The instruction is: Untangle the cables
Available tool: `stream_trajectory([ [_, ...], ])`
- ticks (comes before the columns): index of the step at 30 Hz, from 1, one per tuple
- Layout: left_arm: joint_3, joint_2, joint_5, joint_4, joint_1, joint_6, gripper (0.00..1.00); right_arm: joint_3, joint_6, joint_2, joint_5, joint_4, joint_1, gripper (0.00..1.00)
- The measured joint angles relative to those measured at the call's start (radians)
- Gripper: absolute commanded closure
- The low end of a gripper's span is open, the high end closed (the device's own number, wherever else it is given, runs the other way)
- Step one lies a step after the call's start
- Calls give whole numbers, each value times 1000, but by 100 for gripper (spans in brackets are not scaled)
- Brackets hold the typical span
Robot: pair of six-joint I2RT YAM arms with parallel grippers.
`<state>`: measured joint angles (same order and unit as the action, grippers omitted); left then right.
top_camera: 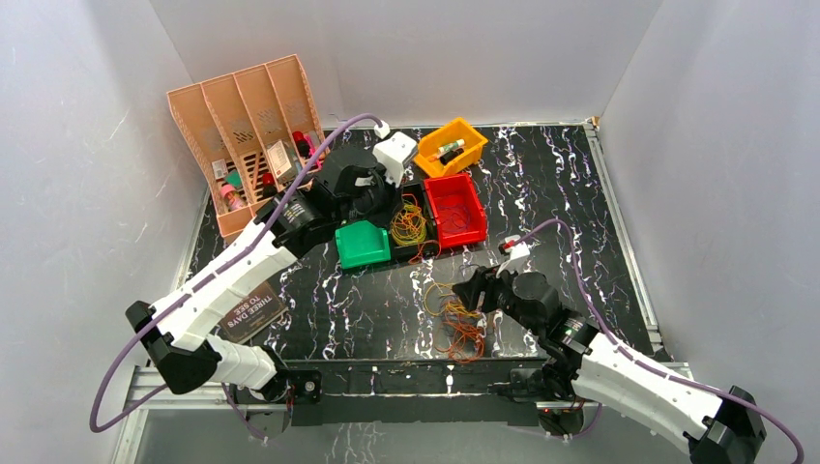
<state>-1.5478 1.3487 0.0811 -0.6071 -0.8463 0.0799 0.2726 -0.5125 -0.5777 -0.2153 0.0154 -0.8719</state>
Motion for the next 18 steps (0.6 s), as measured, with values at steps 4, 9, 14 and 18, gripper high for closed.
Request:
stream_trajectory([
  [4,6,0,0,16,0,10,100,2,0,0,-10,-14,0,32],
  [9,19,6,5,25,0,17,100,2,-1,1,-15,-23,0,32],
  [14,19,18,39,29,0,26,100,2,-8,15,-18,-22,0,32],
  [18,19,23,78,23,0,36,100,6,-7,15,-18,-24,0,32],
])
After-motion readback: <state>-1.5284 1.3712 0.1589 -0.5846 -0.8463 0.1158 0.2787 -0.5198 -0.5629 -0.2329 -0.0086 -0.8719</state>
